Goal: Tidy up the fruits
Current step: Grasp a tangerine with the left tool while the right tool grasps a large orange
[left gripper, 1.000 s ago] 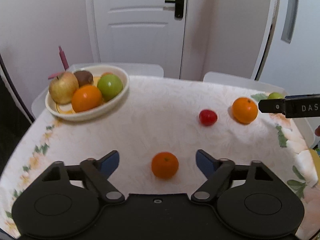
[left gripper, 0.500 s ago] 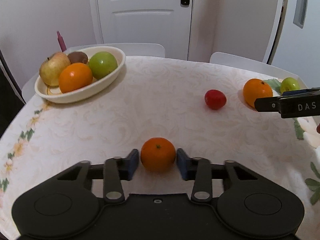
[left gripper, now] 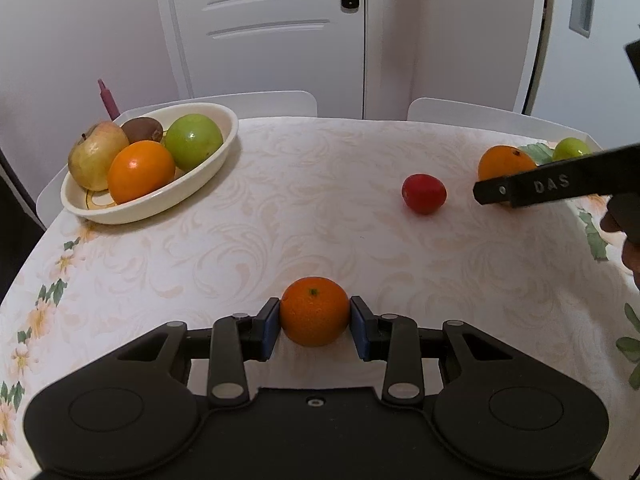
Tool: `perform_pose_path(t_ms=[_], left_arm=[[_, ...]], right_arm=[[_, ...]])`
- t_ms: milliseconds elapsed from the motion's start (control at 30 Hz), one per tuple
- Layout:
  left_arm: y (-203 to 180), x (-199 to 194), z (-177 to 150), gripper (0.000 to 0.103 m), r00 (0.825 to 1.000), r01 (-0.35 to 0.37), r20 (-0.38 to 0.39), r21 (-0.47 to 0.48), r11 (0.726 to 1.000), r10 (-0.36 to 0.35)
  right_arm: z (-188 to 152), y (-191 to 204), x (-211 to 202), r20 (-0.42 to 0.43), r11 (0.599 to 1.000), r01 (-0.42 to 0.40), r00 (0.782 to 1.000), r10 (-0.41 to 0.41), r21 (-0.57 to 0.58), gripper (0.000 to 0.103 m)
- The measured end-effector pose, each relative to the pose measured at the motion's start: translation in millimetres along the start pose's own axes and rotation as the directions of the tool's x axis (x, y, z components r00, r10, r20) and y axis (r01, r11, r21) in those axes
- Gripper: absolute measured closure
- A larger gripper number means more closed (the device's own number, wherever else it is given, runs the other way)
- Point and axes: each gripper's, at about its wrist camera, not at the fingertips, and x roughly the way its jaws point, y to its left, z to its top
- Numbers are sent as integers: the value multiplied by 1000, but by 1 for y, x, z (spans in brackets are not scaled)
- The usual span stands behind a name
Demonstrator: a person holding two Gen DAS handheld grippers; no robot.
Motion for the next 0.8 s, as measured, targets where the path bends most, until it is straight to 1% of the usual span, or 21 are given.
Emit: perform_pose_path(t_ms=[100, 133, 233, 433, 600, 800], left_arm=[[1, 0, 0, 63, 1000, 6, -2, 2, 1000, -6], [2, 0, 1, 63, 1000, 10, -4, 1, 1000, -10], [3, 0, 2, 63, 1000, 20, -8, 22, 1000, -20], [1, -1, 5, 63, 999, 46, -11, 54, 997, -45], [-1, -7, 11, 63, 996, 87, 3, 88, 992, -88], [7, -15, 26, 63, 990, 135, 27, 119, 984, -139]], right_arm=[[1, 0, 4, -2, 1000, 21, 1000, -21, 1, 23], [2, -1, 3, 2, 1000, 32, 999, -32, -1, 28], [4, -4, 2, -3, 999, 24, 1000, -24, 31, 29], [8, 0, -13, 18, 998, 31, 999, -32, 61, 29], [9, 10, -28, 30, 996, 46, 998, -48, 78, 29], [14, 26, -47, 39, 993, 66, 997, -70, 96, 29]])
